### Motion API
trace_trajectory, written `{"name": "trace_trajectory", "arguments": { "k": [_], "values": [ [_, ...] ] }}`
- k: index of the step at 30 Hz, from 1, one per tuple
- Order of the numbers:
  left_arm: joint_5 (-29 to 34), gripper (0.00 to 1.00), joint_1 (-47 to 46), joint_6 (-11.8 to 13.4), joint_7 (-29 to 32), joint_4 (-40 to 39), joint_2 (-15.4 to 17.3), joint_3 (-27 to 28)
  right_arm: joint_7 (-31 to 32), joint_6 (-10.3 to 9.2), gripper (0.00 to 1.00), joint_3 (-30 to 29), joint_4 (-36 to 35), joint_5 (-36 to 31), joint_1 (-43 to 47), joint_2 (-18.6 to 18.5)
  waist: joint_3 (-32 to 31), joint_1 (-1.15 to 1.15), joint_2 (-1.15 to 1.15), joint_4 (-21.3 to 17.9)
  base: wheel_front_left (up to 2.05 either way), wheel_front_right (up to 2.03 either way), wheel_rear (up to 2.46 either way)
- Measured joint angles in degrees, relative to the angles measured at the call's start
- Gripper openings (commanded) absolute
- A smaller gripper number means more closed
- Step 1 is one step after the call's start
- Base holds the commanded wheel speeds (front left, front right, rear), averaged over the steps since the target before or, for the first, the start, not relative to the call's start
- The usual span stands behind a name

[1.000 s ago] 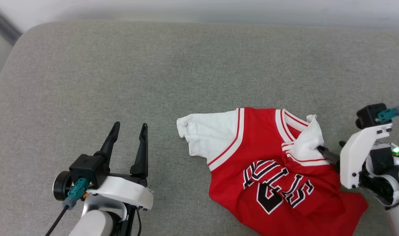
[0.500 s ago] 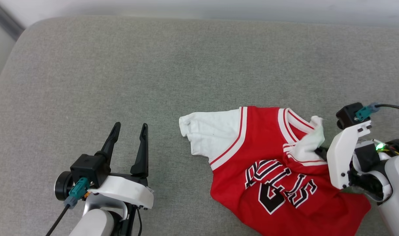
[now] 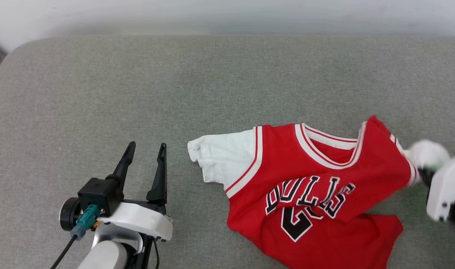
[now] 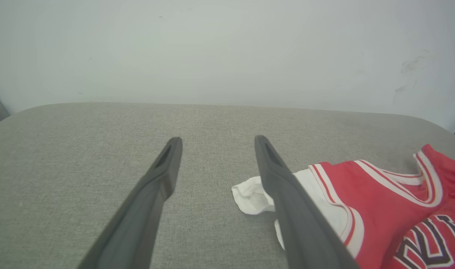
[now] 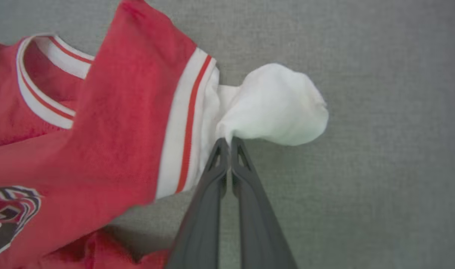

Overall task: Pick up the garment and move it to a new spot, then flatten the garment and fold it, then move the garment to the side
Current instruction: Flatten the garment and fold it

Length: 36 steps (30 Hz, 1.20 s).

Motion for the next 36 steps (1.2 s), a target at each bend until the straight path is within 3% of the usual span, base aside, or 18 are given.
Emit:
{"name": "trace_trajectory", "arguments": {
  "k": [5, 6, 7, 8, 17, 25, 30, 36],
  "values": [
    [-0.3, 1.00, 0.1, 0.1, 0.3, 0.0, 0.3, 0.0, -1.7, 0.00, 0.00, -5.8, 2.4, -1.5, 7.0, 4.7, 0.0, 0.00, 0.00, -0.5, 0.00, 0.00, 0.00],
    [-0.3, 1.00, 0.1, 0.3, 0.3, 0.0, 0.4, 0.0, -2.6, 0.00, 0.11, -6.7, 2.6, -1.5, 7.6, 5.7, -0.1, 0.00, 0.00, -0.5, 0.00, 0.00, 0.00],
    [-0.3, 1.00, 0.1, 0.3, 0.4, 0.0, 0.4, 0.0, -3.4, 0.00, 0.31, -7.4, 2.8, -1.8, 8.0, 6.5, -0.2, 0.00, 0.00, -0.6, 0.00, 0.00, 0.00],
    [-0.3, 1.00, 0.1, 0.3, 0.4, 0.0, 0.5, 0.0, -4.7, 0.01, 1.00, -8.0, 2.8, -2.1, 8.3, 7.1, -0.3, 0.00, 0.00, -0.6, 0.00, 0.00, 0.00],
    [-0.9, 1.00, 2.1, 1.5, 1.1, 0.0, 2.0, 1.2, -23.0, 0.00, 1.00, -10.2, -2.1, -4.6, 11.2, 10.6, -2.6, 0.00, 0.00, -1.3, 0.00, 0.00, 0.00],
    [-1.7, 1.00, 4.2, 3.1, 2.6, -1.3, 4.1, 3.0, -35.1, 0.00, 1.00, -6.9, -8.3, -11.7, 12.9, 12.6, -5.5, 0.00, 0.00, -2.9, 0.00, 0.00, 0.00],
    [-1.9, 1.00, 5.3, 3.6, 4.1, -1.8, 5.2, 3.2, -36.2, 0.00, 1.00, -3.2, -12.0, -13.5, 15.1, 14.6, -7.6, 0.00, 0.00, -4.0, 0.00, 0.00, 0.00],
    [-3.4, 1.00, 5.0, 2.4, 10.8, -2.2, 7.0, 1.6, -34.0, 0.00, 1.00, -0.3, -18.2, -15.3, 18.7, 16.6, -9.2, 0.00, 0.00, -5.9, 0.00, 0.00, 0.00]
  ]
}}
